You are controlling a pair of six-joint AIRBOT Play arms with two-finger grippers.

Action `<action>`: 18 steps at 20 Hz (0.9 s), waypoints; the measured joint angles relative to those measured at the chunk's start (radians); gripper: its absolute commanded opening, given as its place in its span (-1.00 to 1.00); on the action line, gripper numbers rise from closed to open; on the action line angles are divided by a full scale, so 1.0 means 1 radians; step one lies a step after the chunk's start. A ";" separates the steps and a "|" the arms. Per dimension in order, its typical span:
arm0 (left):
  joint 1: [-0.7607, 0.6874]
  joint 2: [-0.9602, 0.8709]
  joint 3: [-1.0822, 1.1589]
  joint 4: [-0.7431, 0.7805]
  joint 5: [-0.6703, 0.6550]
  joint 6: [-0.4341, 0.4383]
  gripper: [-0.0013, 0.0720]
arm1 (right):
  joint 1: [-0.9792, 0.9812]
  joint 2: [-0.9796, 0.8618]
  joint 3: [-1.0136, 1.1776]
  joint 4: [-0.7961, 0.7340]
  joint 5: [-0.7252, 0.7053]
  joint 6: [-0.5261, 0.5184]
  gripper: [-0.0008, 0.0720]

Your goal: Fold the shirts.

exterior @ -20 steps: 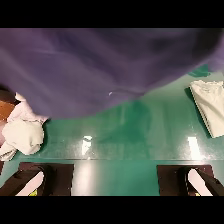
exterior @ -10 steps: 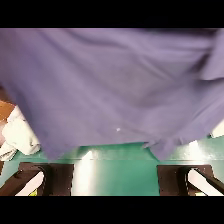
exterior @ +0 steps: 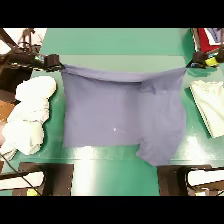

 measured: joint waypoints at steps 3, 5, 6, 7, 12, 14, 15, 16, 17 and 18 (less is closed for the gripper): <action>0.000 -0.071 -0.008 -0.001 0.150 0.039 -0.90 | 0.004 -0.067 -0.008 -0.008 -0.111 0.000 -0.94; 0.000 -0.093 -0.002 0.000 0.207 0.076 -0.90 | -0.002 -0.086 0.003 -0.012 -0.169 0.000 -0.94; -0.001 -0.098 0.006 -0.002 0.227 0.097 -0.90 | -0.005 -0.091 0.014 -0.013 -0.183 0.000 -0.94; -0.001 -0.103 0.011 -0.002 0.229 0.115 -0.90 | -0.007 -0.093 0.023 -0.012 -0.187 0.000 -0.94; 0.000 -0.114 -0.010 0.072 0.079 0.195 -0.90 | -0.001 -0.084 -0.014 -0.065 -0.053 -0.004 -0.94; 0.000 -0.115 -0.052 0.106 0.029 0.209 -0.90 | 0.011 -0.049 -0.096 -0.095 -0.030 -0.002 -0.94; 0.000 -0.116 -0.075 0.117 0.014 0.213 -0.90 | 0.015 -0.028 -0.150 -0.107 -0.031 0.000 -0.93; 0.000 -0.116 -0.098 0.125 0.012 0.216 -0.90 | 0.020 -0.008 -0.203 -0.118 -0.040 0.004 -0.93; 0.000 -0.116 -0.119 0.132 0.011 0.219 -0.90 | 0.027 0.014 -0.259 -0.124 -0.058 0.006 -0.93; 0.000 -0.116 -0.134 0.136 0.016 0.220 -0.90 | 0.035 0.032 -0.309 -0.125 -0.080 0.008 -0.93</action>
